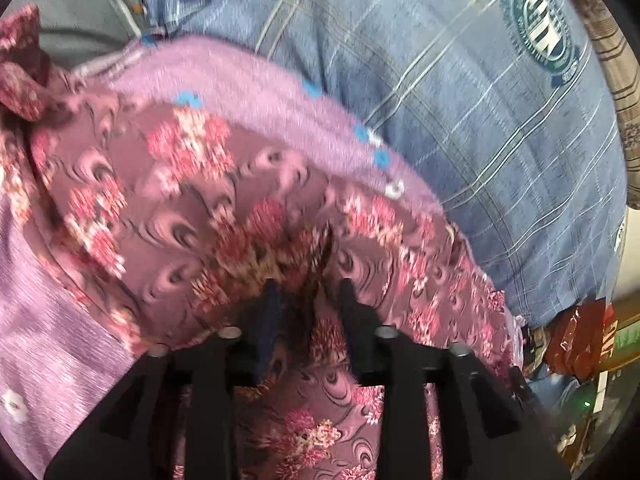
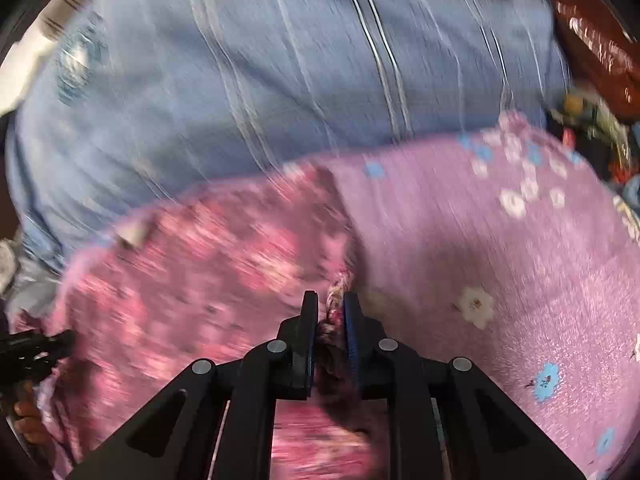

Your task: Fold small clothes

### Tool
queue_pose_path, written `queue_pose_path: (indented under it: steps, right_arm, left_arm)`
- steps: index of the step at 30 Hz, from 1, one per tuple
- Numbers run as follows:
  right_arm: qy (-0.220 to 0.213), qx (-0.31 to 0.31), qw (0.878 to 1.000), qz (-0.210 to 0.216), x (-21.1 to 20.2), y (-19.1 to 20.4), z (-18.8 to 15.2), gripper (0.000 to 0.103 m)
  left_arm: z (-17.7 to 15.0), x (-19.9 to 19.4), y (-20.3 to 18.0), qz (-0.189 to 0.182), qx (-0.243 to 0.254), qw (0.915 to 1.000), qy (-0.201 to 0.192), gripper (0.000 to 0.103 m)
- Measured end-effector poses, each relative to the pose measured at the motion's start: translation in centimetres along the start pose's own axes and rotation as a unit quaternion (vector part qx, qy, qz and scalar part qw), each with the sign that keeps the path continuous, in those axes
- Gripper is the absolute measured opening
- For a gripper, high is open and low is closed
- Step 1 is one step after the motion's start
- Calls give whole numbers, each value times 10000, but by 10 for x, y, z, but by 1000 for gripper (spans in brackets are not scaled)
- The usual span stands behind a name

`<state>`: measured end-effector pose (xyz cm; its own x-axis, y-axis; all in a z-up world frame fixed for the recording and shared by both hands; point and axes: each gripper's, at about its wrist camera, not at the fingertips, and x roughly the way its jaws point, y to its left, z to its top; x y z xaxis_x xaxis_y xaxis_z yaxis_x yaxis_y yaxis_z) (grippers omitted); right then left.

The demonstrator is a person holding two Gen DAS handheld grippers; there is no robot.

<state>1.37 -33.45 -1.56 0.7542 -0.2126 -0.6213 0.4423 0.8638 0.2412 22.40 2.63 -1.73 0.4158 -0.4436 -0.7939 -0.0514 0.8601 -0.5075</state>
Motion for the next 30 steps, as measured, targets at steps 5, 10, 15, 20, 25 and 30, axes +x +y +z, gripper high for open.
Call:
queue_pose_path:
  steps: [5, 10, 15, 20, 25, 30]
  right_arm:
    - [160, -478, 9968, 623, 1, 58, -3, 16]
    - [276, -993, 9891, 1050, 11, 134, -15, 17]
    - [1128, -1213, 9818, 928, 74, 163, -39, 21]
    - [989, -1342, 9842, 594, 84, 181, -56, 24]
    - [879, -1920, 9760, 529, 90, 205, -67, 44]
    - [346, -2151, 9748, 483, 86, 208, -85, 49]
  left_arm:
    - [-9, 25, -6, 354, 277, 9983, 381, 38]
    - [-5, 22, -4, 273, 251, 9985, 411, 37]
    - [15, -22, 16, 226, -40, 9995, -216, 50]
    - [34, -74, 55, 681, -371, 9921, -985, 54]
    - [47, -115, 107, 990, -919, 9777, -1611, 58]
    - [56, -133, 153, 969, -1480, 9706, -1635, 72]
